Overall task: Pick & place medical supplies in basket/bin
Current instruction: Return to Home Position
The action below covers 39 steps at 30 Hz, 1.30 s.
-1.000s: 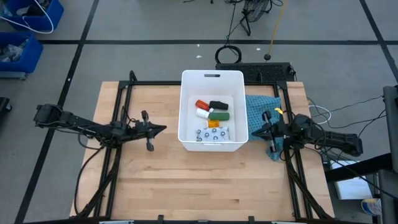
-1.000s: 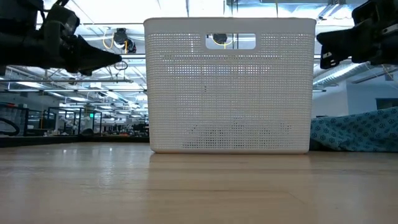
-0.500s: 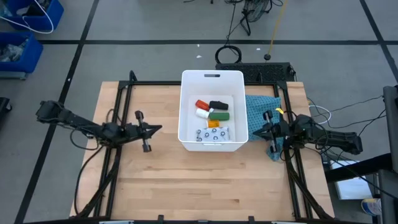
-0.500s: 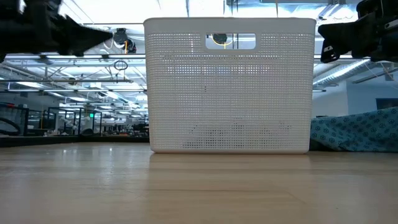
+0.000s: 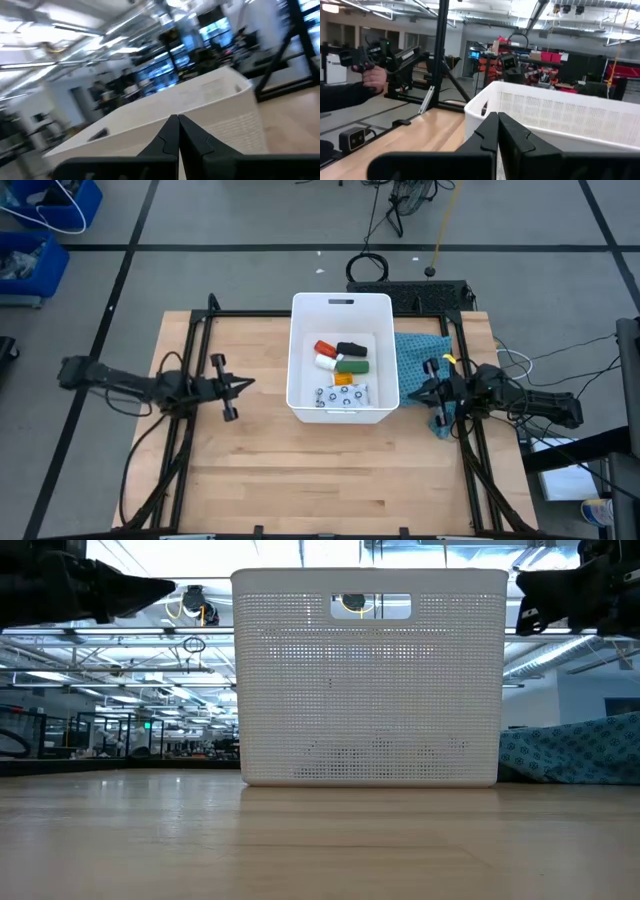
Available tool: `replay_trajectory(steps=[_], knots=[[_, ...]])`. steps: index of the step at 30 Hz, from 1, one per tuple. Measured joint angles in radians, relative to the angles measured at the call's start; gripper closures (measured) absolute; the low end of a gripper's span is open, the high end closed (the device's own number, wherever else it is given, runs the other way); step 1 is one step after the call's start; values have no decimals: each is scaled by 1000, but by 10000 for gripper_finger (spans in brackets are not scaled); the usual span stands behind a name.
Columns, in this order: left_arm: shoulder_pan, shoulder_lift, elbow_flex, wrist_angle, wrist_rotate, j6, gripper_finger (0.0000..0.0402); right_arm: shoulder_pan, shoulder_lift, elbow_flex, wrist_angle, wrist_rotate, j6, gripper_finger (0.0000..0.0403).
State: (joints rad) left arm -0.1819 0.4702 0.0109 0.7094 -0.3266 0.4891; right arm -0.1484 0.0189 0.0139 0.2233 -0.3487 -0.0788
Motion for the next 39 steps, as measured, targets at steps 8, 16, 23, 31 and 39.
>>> replay_trajectory(steps=[8,16,23,31,39], knots=[[163,-43,0,-1,235,-137,401,0,0,0,34,4,14,403],[115,-112,80,-110,250,-87,401,0,0,0,35,4,14,403],[111,-180,160,-347,242,-3,401,0,0,0,34,4,29,403],[118,-399,94,-404,267,-40,401,0,0,0,34,3,34,403],[118,-425,83,-589,255,-152,401,0,0,0,-32,5,30,403]])
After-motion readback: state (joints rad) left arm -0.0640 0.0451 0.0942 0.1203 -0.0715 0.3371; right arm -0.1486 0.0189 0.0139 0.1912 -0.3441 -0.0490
